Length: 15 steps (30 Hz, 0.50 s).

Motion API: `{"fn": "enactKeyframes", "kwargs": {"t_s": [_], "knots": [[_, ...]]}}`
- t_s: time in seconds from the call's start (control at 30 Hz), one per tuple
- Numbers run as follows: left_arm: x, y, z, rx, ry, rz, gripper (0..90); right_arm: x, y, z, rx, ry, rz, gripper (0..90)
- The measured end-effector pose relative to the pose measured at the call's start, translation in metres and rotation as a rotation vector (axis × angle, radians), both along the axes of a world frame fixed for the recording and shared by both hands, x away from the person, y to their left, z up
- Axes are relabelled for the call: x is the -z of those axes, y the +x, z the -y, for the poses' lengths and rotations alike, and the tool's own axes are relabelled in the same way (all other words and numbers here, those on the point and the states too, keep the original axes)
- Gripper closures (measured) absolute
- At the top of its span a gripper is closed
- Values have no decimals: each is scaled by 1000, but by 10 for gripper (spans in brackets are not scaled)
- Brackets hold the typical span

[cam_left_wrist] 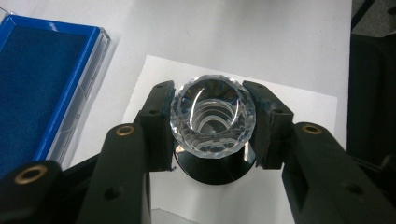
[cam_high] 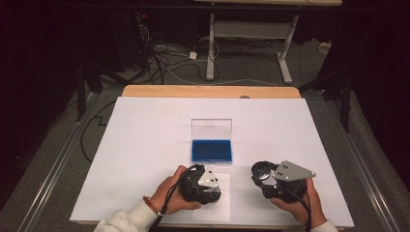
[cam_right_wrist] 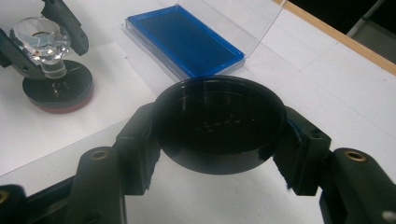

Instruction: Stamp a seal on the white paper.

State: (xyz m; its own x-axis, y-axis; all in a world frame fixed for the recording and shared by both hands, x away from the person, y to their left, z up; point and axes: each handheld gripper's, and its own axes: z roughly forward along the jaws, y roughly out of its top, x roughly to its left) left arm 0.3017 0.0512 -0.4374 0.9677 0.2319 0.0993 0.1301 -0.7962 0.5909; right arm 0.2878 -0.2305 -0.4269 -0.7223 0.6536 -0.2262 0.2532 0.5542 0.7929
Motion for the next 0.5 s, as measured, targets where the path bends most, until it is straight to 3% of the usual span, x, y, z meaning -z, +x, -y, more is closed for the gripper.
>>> {"fn": "enactKeyframes", "kwargs": {"t_s": [0.5], "knots": [[0,-1,-1,3,9,8,547,1,0,0,1,-1,-6,388]]}}
